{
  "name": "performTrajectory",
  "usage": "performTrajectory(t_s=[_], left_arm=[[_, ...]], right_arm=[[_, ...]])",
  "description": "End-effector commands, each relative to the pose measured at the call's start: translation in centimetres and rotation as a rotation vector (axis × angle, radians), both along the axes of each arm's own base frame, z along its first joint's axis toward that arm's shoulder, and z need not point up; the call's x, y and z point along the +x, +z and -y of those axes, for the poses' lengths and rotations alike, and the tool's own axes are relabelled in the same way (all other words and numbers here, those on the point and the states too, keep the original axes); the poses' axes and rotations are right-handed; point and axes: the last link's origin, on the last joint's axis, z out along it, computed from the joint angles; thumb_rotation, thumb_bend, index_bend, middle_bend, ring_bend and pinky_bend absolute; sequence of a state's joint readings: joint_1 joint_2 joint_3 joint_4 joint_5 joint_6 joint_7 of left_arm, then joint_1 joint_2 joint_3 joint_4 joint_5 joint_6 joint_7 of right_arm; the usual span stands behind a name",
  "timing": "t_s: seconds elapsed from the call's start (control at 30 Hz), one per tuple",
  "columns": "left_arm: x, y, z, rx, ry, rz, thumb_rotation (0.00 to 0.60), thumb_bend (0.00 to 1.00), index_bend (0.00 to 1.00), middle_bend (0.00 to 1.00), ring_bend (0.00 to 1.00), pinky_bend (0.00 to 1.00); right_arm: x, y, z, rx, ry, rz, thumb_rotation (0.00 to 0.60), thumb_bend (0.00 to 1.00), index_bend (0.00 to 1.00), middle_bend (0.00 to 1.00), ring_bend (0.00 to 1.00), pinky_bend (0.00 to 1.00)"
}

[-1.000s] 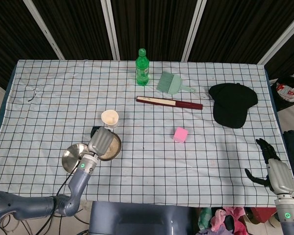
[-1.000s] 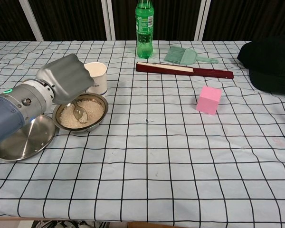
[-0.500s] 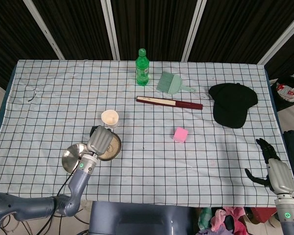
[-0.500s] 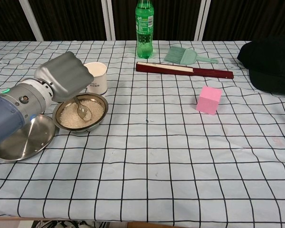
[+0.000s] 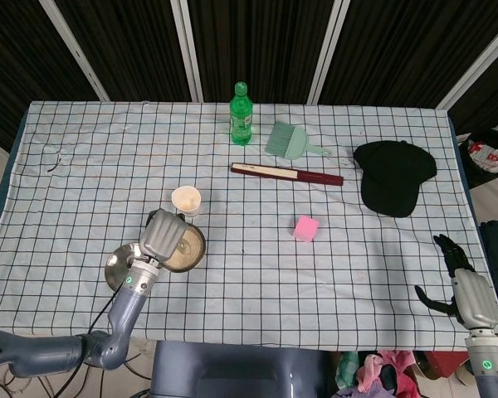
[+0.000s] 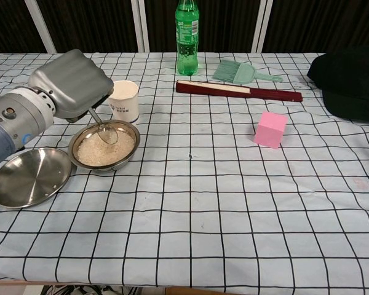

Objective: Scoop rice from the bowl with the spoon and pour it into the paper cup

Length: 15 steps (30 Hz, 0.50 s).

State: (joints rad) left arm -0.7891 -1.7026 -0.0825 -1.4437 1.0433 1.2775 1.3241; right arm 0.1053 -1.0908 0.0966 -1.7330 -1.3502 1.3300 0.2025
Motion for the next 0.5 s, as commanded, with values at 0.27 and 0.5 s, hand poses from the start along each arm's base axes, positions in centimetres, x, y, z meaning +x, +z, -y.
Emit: performTrajectory(t_s=[0.27, 0.5], left_arm=[[0.0, 1.9, -0.5, 0.036, 0.017, 0.067, 0.600, 0.56, 0.81, 1.00, 1.00, 1.00], [0.6, 3.1, -1.3, 0.074, 0.023, 0.106, 0.600, 0.56, 0.81, 1.00, 1.00, 1.00]], right_arm=[[0.0, 0.0, 0.0, -0.001, 0.002, -0.004, 0.600, 0.25, 0.00, 0.00, 0.00, 0.19], [0.0, 0.0, 0.0, -0.002, 0.003, -0.005, 0.600, 0.25, 0.00, 0.00, 0.00, 0.19]])
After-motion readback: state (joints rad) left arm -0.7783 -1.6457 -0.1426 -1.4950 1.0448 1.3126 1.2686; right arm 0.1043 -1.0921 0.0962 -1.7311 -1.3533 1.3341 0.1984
